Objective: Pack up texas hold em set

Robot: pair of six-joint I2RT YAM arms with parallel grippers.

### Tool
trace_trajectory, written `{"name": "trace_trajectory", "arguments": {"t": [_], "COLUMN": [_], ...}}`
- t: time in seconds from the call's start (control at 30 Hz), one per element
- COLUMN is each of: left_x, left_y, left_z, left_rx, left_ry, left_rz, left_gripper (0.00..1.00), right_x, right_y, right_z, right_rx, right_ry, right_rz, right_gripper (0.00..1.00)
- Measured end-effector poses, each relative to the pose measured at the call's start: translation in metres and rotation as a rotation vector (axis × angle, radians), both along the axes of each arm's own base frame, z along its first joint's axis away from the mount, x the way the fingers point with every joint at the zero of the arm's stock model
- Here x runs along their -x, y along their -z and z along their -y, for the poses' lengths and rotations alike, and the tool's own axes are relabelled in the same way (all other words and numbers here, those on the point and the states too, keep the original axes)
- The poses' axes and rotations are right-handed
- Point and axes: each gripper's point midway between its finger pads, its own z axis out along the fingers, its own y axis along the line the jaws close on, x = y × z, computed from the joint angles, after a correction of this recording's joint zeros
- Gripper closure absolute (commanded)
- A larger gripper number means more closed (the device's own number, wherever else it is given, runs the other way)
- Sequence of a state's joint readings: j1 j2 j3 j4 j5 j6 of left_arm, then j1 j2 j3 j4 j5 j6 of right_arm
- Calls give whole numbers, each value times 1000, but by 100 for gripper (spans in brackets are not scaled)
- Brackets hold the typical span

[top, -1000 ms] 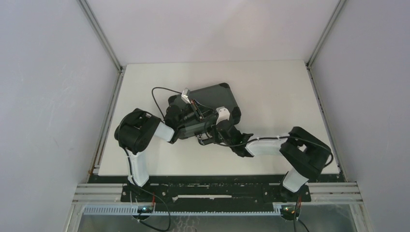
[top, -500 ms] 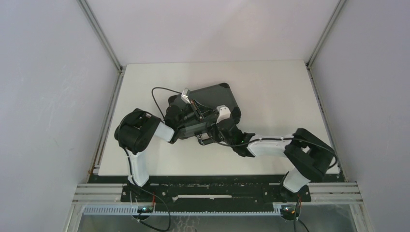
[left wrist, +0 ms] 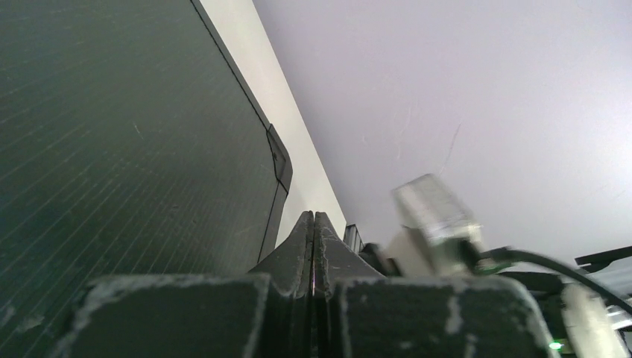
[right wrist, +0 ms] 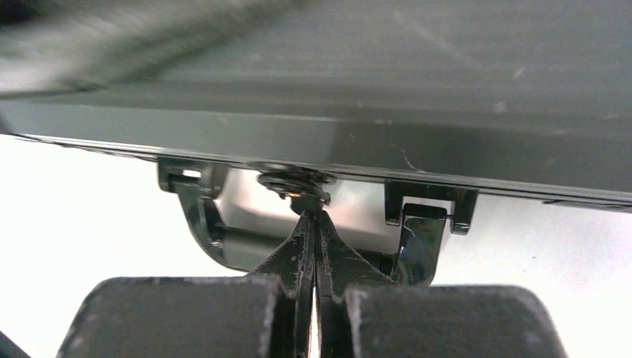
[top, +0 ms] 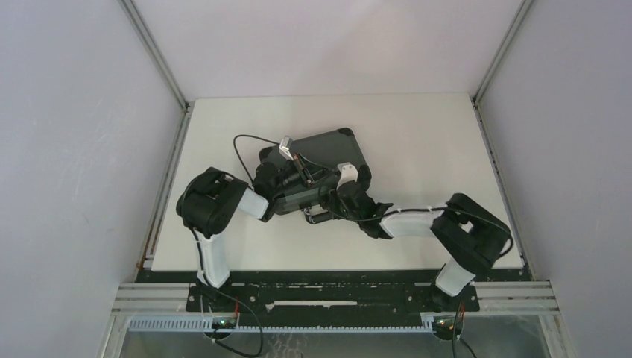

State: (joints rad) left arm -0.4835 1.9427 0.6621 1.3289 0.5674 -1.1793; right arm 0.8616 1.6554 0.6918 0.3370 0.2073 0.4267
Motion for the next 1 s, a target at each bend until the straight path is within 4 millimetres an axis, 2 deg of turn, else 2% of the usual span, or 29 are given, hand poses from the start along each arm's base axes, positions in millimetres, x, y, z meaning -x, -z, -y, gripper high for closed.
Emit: {"name": "trace_trajectory", "arguments": {"t": [0.23,0.3,0.37,0.47,0.63,0.67,0.73,0.87,0.97,1.0], "left_x": [0,-1,-1,-1,0,0,0,0,1,2], "left_y": [0,0,0,0,0,0,0,-1,-1,-1], "left_z": [-1,-2,-2,-2,-2,-2,-2,-3,-4,-5], "left_rx": [1,1,1,0,1,2,2,3,2,-2], "left_ry": [-8,-12,-16,-16,-15,-17,-16,-17,-18,-22], "left_rz": [1,1,0,1,0,1,2,3,2,-1], "left_gripper": [100,100,100,100,100,100,100,100,100,100], "right_x": [6,8,9,10,7,3,1,3,8,11], "right_y": [-78,-85,-79,-59,8,12,12,8,-9,-23], "right_z": [-8,-10,-10,-11,-13,-18,-24,-23,-14,-11], "right_rx": [-105,-119,-108,-75,-16,-46,-74,-73,-54,-61], "right_ry": [-16,-20,-23,-22,-3,-4,-13,-18,-15,-14], "right_rz": [139,152,143,107,4,-3,-6,-11,21,47], "right_gripper": [100,100,100,100,100,100,100,100,100,100]}}
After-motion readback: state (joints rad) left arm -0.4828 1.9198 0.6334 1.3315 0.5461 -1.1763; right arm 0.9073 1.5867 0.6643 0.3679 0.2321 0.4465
